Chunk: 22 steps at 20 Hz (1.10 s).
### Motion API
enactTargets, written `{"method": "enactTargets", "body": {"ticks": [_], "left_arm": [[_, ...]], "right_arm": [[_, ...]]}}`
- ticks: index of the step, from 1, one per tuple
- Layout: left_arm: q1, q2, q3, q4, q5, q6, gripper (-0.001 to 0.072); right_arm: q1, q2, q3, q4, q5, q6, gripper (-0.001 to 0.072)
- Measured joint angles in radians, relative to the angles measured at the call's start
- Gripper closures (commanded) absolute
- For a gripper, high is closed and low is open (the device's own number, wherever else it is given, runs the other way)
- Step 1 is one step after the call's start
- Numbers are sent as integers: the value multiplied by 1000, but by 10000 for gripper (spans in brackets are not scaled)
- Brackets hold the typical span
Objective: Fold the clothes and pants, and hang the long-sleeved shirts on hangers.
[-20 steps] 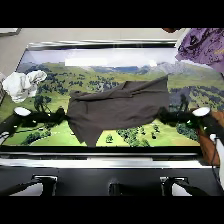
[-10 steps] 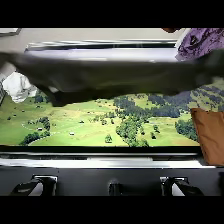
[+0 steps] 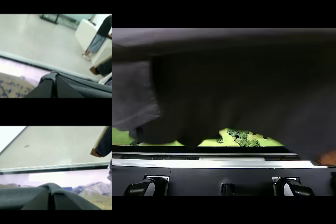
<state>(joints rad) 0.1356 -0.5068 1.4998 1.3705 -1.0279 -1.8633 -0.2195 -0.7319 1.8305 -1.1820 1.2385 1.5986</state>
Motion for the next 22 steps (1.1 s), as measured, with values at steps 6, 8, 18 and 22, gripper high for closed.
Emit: {"method": "enactTargets", "body": {"ticks": [6,8,18,22], "left_arm": [[-3,-295,-92,42,-35,71,689],[-8,-454,-105,40,13,110,689],[-90,-1072,-92,89,357,142,687],[-100,-1140,-80,87,308,138,377]], "right_arm": [[2,-349,-9,54,58,-25,676],[3,-516,-19,67,61,-35,676],[135,-1139,-27,70,-156,-10,671],[174,-1203,-27,81,-169,11,385]]}}
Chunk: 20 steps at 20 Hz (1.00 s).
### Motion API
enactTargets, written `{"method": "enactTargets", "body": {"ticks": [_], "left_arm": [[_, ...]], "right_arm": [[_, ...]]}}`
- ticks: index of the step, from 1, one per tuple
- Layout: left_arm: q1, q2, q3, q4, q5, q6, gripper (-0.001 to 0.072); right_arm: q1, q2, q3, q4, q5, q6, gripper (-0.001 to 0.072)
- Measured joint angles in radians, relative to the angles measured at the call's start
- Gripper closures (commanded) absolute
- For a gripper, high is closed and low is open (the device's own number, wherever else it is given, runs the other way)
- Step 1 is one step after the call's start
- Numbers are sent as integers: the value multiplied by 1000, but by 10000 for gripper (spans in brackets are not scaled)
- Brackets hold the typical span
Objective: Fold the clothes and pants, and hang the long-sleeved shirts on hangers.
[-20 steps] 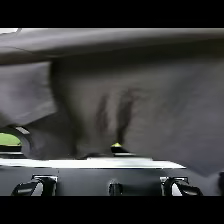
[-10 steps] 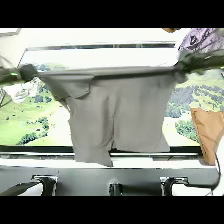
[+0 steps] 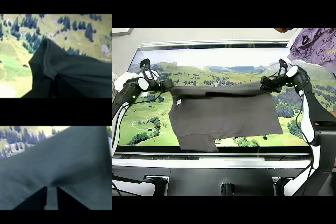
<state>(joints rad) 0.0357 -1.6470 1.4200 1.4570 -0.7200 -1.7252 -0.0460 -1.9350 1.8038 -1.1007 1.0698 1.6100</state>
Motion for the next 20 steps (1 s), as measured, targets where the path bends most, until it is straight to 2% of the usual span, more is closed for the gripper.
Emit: {"method": "enactTargets", "body": {"ticks": [1,2,3,5,10,16,20], "left_arm": [[1,-4,9,0,-29,-2,251],[5,-5,25,-4,-69,-2,197],[10,-2,44,-9,-121,-2,175],[31,24,79,-15,-225,5,175],[101,163,40,-26,-465,98,177],[184,378,-245,-55,-532,116,177],[200,417,-314,-62,-538,118,177]], "right_arm": [[1,0,1,7,15,7,303],[-3,8,1,15,35,7,270],[-12,23,2,24,64,7,269],[-59,73,2,23,138,-12,234],[-274,238,-115,62,323,-126,233],[-478,385,-498,128,370,-226,232],[-502,406,-636,73,344,-276,232]]}}
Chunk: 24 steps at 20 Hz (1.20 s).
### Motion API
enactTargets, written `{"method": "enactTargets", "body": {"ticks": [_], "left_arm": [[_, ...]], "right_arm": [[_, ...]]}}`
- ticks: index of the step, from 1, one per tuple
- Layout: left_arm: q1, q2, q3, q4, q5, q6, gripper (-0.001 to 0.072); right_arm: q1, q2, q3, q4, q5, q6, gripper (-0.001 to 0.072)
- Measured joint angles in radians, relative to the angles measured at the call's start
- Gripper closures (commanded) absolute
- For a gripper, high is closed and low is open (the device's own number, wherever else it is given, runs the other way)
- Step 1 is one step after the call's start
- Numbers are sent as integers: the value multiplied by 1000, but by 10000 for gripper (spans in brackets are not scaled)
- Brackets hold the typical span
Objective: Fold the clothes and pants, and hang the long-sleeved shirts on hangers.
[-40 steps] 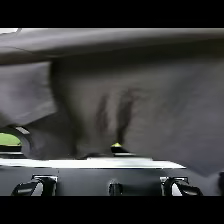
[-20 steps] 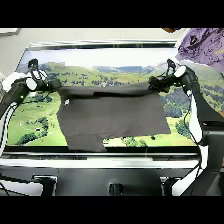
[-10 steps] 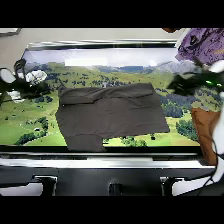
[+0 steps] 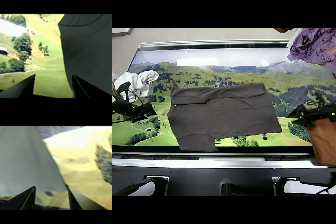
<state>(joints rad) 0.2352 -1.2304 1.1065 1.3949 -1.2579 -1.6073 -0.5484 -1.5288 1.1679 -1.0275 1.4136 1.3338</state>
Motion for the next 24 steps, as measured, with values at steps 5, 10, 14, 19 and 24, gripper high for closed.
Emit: {"method": "enactTargets", "body": {"ticks": [5,10,14,19,24], "left_arm": [[5,11,-21,-2,-5,0,177],[5,13,-26,-5,-10,-18,177],[6,13,-26,-6,-11,-93,177],[8,14,-26,-6,-7,-122,178],[84,43,-67,-45,13,-111,178]], "right_arm": [[-6,-30,-93,-12,-23,-42,232],[-7,-55,-145,45,-44,-82,233],[-8,-58,-182,75,-45,-93,234],[14,-59,-217,79,-76,-104,454],[64,-60,-229,70,-135,-108,674]]}}
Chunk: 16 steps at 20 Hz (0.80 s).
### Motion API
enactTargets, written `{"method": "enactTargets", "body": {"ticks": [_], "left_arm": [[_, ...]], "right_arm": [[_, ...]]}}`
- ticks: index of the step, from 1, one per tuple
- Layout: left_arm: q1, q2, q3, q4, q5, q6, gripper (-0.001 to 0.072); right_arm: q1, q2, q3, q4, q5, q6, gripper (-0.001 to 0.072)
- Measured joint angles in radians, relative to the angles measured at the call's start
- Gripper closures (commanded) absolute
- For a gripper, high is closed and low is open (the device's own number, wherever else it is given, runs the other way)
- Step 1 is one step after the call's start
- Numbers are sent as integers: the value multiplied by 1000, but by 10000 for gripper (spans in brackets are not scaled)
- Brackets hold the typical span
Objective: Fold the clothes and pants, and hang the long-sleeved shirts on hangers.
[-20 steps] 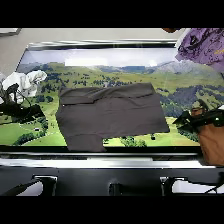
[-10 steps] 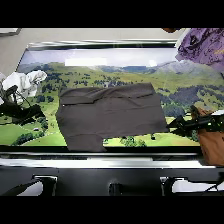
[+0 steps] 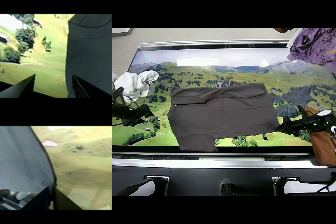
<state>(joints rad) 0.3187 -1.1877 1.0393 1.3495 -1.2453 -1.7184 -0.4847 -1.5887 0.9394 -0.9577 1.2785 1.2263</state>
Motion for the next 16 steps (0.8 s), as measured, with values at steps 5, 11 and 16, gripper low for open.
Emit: {"method": "enactTargets", "body": {"ticks": [5,11,16], "left_arm": [[196,70,-237,-256,8,241,178],[248,80,-489,-501,70,437,179],[137,50,-552,-586,149,480,179]], "right_arm": [[13,15,-2,-6,-25,0,674],[15,53,-3,-29,-42,0,675],[15,76,-3,-27,-32,5,675]]}}
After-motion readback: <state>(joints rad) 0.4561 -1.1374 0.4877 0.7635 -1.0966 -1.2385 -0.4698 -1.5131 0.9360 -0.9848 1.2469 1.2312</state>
